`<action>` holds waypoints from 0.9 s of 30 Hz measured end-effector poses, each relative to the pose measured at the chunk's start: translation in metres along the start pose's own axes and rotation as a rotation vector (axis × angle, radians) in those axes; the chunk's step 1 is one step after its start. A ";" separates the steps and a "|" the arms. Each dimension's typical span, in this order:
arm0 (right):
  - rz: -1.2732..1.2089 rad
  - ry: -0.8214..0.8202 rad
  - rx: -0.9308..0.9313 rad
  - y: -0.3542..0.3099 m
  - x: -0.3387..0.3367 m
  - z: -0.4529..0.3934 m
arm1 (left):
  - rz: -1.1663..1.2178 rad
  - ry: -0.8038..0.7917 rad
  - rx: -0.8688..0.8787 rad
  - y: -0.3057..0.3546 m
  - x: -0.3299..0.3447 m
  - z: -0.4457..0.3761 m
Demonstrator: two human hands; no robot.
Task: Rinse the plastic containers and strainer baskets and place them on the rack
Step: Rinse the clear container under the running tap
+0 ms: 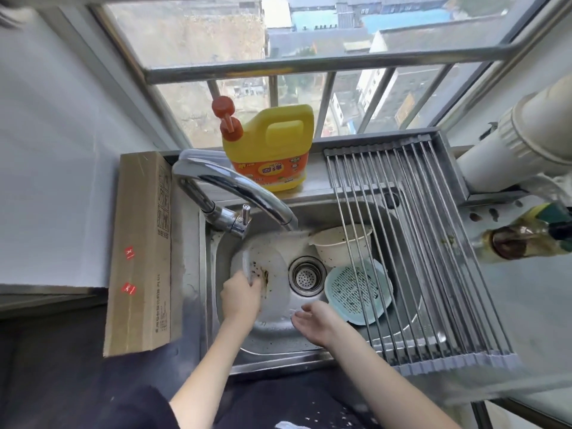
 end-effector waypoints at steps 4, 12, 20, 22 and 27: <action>0.154 -0.062 -0.076 -0.008 -0.002 0.020 | 0.068 0.010 0.092 -0.007 -0.013 0.023; 0.623 -0.183 -0.424 -0.034 0.036 0.075 | -0.376 0.110 0.430 -0.001 -0.022 0.072; 0.659 -0.038 -0.621 -0.021 0.031 0.071 | -0.556 0.066 0.548 0.010 -0.002 0.080; 0.549 -0.101 -0.548 -0.022 0.027 0.069 | -0.548 0.055 0.586 0.012 -0.001 0.082; 0.375 -0.177 -0.424 -0.020 0.024 0.065 | -0.567 0.108 0.599 0.022 0.002 0.081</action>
Point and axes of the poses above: each hand's wrist, its own z-axis away from the middle knuckle, its own x-axis out of the palm, y = z × x, the point moved 2 cm from there along -z, towards the middle knuckle, and after that the axes turned 4 degrees about z, right-handed, at the moved point
